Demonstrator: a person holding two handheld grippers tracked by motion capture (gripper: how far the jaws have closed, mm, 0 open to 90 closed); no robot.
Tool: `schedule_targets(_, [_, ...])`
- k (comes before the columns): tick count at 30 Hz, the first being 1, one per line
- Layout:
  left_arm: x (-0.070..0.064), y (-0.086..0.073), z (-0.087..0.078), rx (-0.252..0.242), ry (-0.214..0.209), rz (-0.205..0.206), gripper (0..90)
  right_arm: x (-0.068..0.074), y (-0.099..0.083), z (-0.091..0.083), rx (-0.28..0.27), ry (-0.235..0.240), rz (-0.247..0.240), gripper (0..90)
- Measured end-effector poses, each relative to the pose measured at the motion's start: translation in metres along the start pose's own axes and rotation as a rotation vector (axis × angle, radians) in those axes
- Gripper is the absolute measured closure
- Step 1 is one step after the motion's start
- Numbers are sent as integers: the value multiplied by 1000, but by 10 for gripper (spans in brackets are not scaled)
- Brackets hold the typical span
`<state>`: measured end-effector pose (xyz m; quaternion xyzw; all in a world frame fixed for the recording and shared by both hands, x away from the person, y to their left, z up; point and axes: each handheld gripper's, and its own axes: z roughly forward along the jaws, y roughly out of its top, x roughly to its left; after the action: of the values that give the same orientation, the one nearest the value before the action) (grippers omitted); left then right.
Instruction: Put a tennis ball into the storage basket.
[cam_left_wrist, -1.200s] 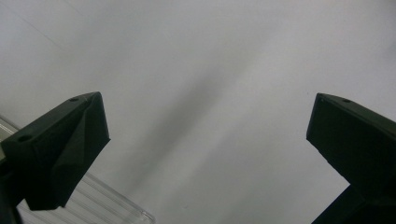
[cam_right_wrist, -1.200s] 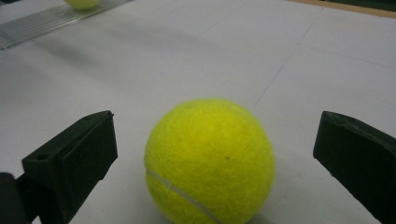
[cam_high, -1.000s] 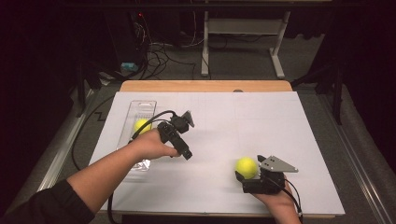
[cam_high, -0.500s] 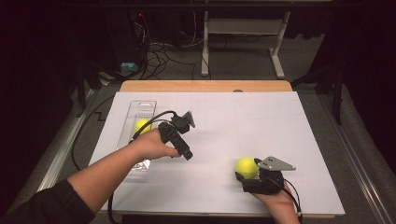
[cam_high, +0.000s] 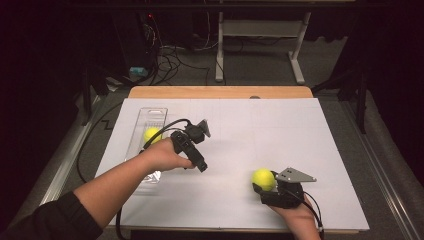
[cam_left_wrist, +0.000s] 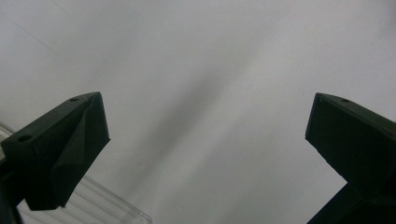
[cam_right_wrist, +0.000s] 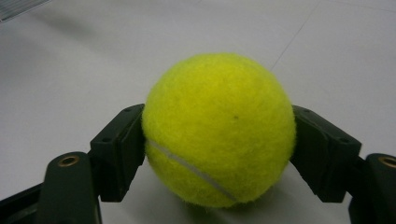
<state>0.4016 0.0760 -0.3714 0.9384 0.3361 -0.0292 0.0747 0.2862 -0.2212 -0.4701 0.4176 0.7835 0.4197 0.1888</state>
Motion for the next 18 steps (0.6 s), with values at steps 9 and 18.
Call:
schedule_targets(9, [1, -1, -1, -4, -2, -5, 6, 0, 0, 0, 3, -5, 0, 264])
schedule_targets(18, [0, 0, 0, -2, -1, -2, 6, 2, 2, 0, 13, -11, -8, 273])
